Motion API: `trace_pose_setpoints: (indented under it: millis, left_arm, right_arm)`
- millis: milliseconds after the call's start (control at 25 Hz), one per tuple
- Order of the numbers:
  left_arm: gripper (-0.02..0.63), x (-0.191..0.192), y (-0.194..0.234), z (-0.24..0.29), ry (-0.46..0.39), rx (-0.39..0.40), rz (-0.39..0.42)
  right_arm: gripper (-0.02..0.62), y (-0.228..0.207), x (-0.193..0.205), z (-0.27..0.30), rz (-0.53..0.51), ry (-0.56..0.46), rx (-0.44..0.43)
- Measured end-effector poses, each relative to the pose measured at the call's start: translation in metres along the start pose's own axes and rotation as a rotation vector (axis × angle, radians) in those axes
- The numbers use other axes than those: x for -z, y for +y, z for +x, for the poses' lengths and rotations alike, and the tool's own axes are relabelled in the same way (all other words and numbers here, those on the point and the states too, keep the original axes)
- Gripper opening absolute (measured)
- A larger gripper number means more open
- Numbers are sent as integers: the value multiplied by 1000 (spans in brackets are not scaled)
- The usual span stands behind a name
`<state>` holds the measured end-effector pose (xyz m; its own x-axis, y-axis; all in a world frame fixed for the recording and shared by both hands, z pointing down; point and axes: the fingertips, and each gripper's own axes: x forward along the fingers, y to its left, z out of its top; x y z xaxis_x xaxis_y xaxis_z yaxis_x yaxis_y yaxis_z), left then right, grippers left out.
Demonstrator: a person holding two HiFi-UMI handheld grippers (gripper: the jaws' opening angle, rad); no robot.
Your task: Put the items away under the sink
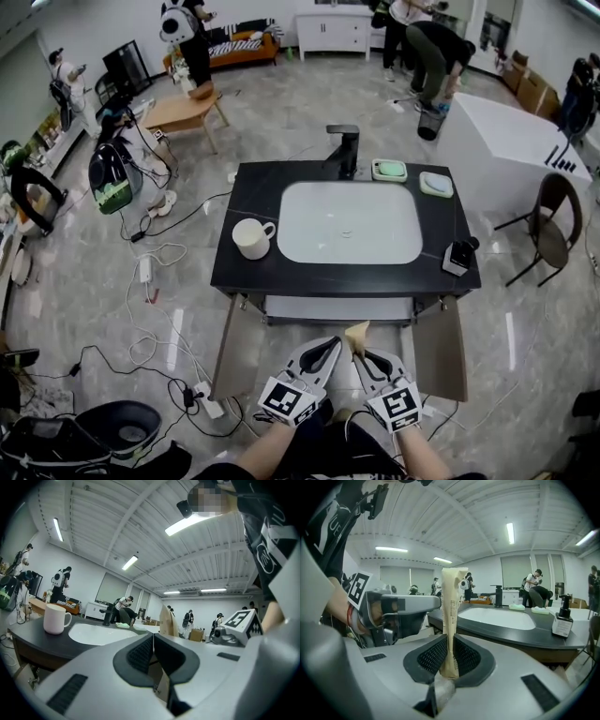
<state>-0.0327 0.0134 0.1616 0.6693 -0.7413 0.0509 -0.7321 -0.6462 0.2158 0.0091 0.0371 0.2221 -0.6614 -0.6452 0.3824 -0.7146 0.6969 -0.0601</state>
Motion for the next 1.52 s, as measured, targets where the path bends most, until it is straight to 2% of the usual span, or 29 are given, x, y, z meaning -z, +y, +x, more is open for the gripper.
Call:
trace_pose_setpoints:
  millis: [240,560,680,880,1320,1520]
  left_arm:
    - [12,49,28,9,19,-7,0]
    - [12,127,75,23,-35,-98,-37]
    - [12,158,89,37,-48,-124,-33]
    - [12,214,103,53,-58,-103,-5]
    - [12,330,152,84,-82,-91,27]
    - [12,382,177,89,-82,-78,32]
  right_arm:
    - [55,-11,42,37,5,18,-7]
    - [55,-28,107,83,61,-19,17]
    - [55,-32,126,106,24,-33,3]
    - [55,-38,174,136,-48,-35,-28]
    - [55,-69,273,213,-11,-89,-25]
    - [55,-77,316,250,-31,-100,-27]
